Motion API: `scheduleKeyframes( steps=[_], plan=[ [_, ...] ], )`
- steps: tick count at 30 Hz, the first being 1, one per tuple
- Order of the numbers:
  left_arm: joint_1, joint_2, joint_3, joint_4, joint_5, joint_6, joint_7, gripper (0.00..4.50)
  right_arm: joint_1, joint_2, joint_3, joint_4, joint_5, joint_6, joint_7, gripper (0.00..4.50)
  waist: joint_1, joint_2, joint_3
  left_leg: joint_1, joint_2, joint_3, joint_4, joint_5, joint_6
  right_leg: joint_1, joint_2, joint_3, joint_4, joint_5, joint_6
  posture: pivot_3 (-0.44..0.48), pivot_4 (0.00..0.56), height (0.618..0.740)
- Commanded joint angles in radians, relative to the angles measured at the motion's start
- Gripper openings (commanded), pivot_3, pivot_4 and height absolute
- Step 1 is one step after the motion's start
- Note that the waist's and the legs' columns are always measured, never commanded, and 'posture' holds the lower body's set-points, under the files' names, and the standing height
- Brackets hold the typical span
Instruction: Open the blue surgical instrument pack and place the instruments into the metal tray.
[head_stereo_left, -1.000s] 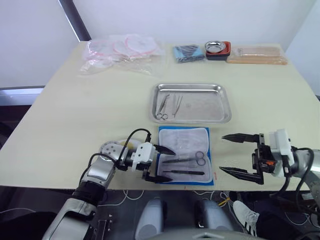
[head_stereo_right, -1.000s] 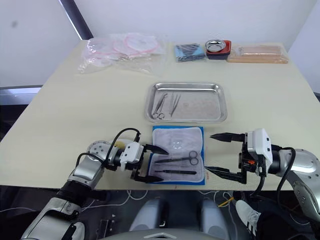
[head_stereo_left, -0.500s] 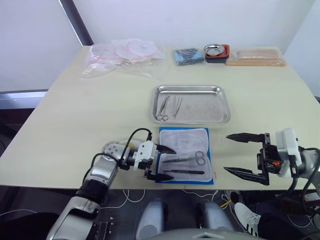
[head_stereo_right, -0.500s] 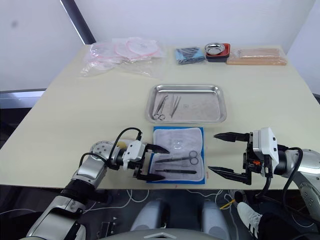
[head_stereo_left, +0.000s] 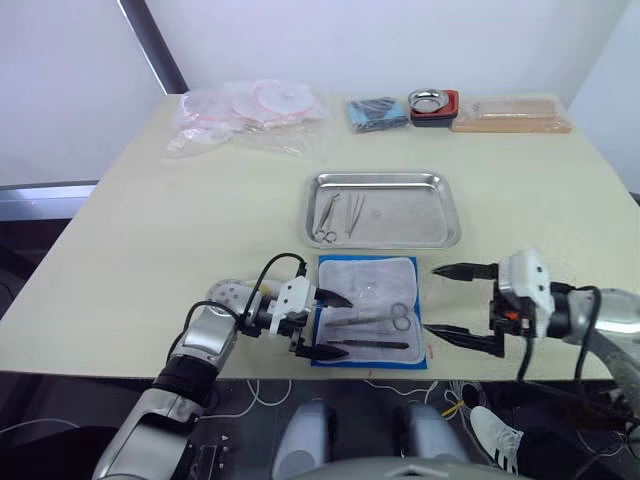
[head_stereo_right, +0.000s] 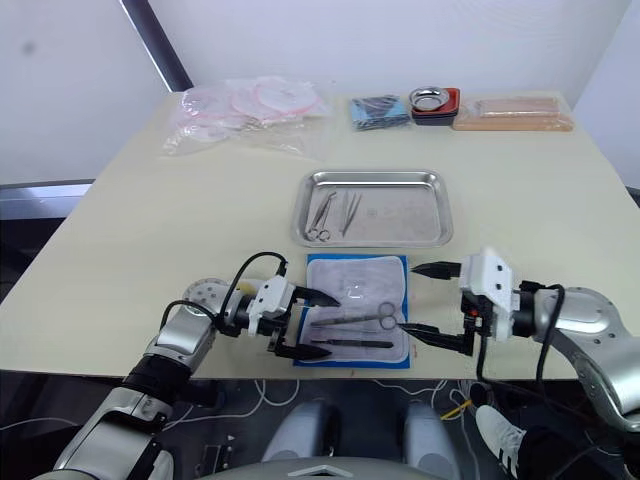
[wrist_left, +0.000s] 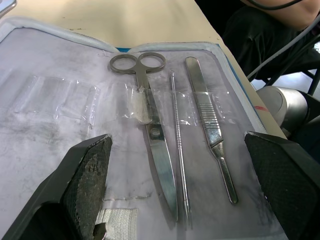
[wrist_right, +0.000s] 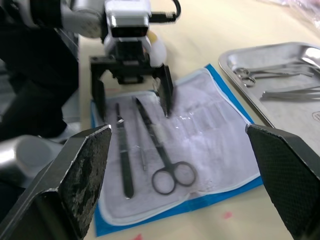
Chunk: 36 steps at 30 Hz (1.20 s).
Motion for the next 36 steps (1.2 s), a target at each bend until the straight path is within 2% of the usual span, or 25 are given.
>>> scheduleKeyframes(
  steps=[1, 7, 18, 27, 31, 34, 35, 36],
  plan=[
    [0.033, 0.005, -0.042, 0.071, 0.060, 0.049, 0.020, 4.46, -0.048, 0.030, 0.071, 0.029, -0.077, -0.031, -0.012, 4.50, 0.000, 0.000, 0.000, 0.000, 0.000, 0.000, 0.000, 0.000, 0.000, 0.000, 0.000, 0.000, 0.000, 0.000, 0.000, 0.000, 0.150, 0.740],
    [0.042, 0.009, -0.047, 0.058, 0.058, 0.061, 0.021, 4.46, -0.105, 0.090, 0.187, 0.131, -0.185, -0.090, 0.001, 4.50, 0.000, -0.001, -0.001, 0.000, 0.000, 0.000, 0.000, 0.000, 0.000, 0.000, -0.001, 0.000, 0.000, 0.000, 0.000, 0.000, 0.150, 0.740],
    [0.073, 0.011, -0.055, 0.009, 0.065, 0.100, 0.058, 4.46, -0.246, 0.174, 0.294, 0.282, -0.299, -0.046, -0.007, 4.50, 0.000, -0.001, 0.000, -0.001, 0.001, -0.001, 0.000, 0.000, 0.000, -0.002, -0.002, 0.000, -0.001, 0.000, 0.000, 0.000, 0.150, 0.740],
    [0.075, 0.021, -0.057, 0.019, 0.075, 0.091, 0.068, 4.46, -0.297, 0.156, 0.390, 0.382, -0.446, -0.079, 0.036, 4.50, -0.002, -0.001, 0.000, -0.002, 0.001, -0.001, 0.000, 0.000, 0.000, -0.003, -0.003, 0.000, -0.001, 0.000, 0.000, 0.000, 0.150, 0.740],
    [0.079, 0.028, -0.061, 0.021, 0.085, 0.080, 0.072, 4.46, -0.302, 0.183, 0.402, 0.374, -0.445, -0.040, 0.037, 4.50, -0.002, -0.002, -0.001, -0.001, 0.001, -0.003, -0.001, 0.000, 0.000, -0.003, -0.003, 0.000, -0.001, 0.000, 0.000, 0.000, 0.150, 0.740],
    [0.081, 0.029, -0.063, 0.023, 0.086, 0.076, 0.076, 4.50, -0.298, 0.189, 0.412, 0.363, -0.446, -0.024, 0.051, 3.64, -0.003, -0.002, -0.001, -0.001, 0.002, -0.003, -0.001, 0.000, 0.000, -0.003, -0.003, 0.000, -0.001, 0.000, 0.000, 0.000, 0.150, 0.740],
    [0.082, 0.029, -0.064, 0.023, 0.086, 0.075, 0.077, 4.50, -0.298, 0.187, 0.416, 0.360, -0.447, -0.012, 0.056, 3.23, -0.003, -0.002, -0.001, -0.001, 0.002, -0.003, -0.001, 0.000, 0.000, -0.003, -0.003, 0.000, -0.001, 0.000, 0.000, 0.000, 0.150, 0.740],
    [0.084, 0.030, -0.064, 0.022, 0.085, 0.075, 0.077, 4.50, -0.297, 0.184, 0.419, 0.356, -0.449, -0.004, 0.061, 2.62, -0.003, -0.002, -0.001, 0.000, 0.002, -0.003, -0.001, 0.000, 0.000, -0.003, -0.003, 0.000, -0.001, 0.000, 0.000, 0.000, 0.150, 0.740]
  ],
)
